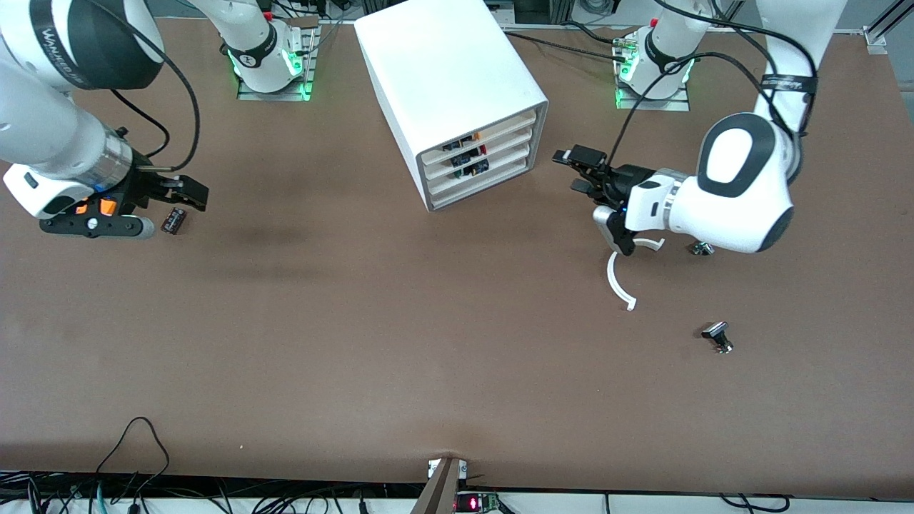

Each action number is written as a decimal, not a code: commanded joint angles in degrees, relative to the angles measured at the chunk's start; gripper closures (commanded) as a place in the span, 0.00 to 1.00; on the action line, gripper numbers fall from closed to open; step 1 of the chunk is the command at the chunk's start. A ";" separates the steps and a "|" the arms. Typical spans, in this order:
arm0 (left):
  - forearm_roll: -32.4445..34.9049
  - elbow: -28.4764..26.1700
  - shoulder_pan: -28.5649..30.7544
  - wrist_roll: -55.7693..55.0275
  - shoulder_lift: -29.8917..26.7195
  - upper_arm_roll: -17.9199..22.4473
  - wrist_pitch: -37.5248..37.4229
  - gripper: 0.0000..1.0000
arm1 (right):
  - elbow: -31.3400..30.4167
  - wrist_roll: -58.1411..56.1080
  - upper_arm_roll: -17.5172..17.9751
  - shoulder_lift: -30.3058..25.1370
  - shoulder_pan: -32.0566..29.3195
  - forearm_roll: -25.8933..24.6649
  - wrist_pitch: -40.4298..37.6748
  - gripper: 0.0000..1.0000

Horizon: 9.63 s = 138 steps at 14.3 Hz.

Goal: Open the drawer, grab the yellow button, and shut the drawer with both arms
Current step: 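Grasp the front of the top drawer with the left gripper, then pull the drawer open with the left gripper while the right gripper approaches, then grasp the yellow button with the right gripper while the left gripper withdraws, then lift the yellow button out with the right gripper while the left gripper returns, then push the drawer shut with the left gripper while the right gripper holds, then lower the yellow button onto the table and open the right gripper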

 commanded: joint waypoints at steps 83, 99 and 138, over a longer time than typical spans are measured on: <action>57.00 15.14 -5.29 -84.79 7.91 -8.49 15.63 0.02 | 35.93 52.54 -0.47 26.14 23.27 14.56 2.18 1.00; 51.55 9.33 -5.83 -94.92 6.41 -21.23 15.72 0.03 | -1.05 -9.74 -22.96 17.97 19.04 10.43 22.53 1.00; 50.32 5.55 -9.08 -98.09 6.50 -27.47 14.49 0.04 | -10.66 -27.86 -27.10 13.23 16.40 16.33 35.39 0.01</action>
